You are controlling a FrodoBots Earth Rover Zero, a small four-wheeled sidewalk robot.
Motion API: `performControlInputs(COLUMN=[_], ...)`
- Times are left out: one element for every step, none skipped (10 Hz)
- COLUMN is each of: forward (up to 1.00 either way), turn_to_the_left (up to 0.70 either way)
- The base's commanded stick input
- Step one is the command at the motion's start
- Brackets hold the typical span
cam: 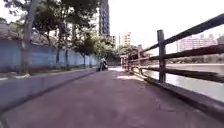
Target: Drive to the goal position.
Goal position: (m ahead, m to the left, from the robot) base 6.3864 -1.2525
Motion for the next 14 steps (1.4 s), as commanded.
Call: performControlInputs(forward=[0.92,0.92,0.92,0.92,0.92,0.92,0.92,0.92,0.92,0.92,0.92,0.92,0.92,0.92], turn_to_the_left=[0.01,0.01,0.01,0.01,0.01,0.01,0.01,0.01,0.01,0.01,0.01,0.01,0.01,0.01])
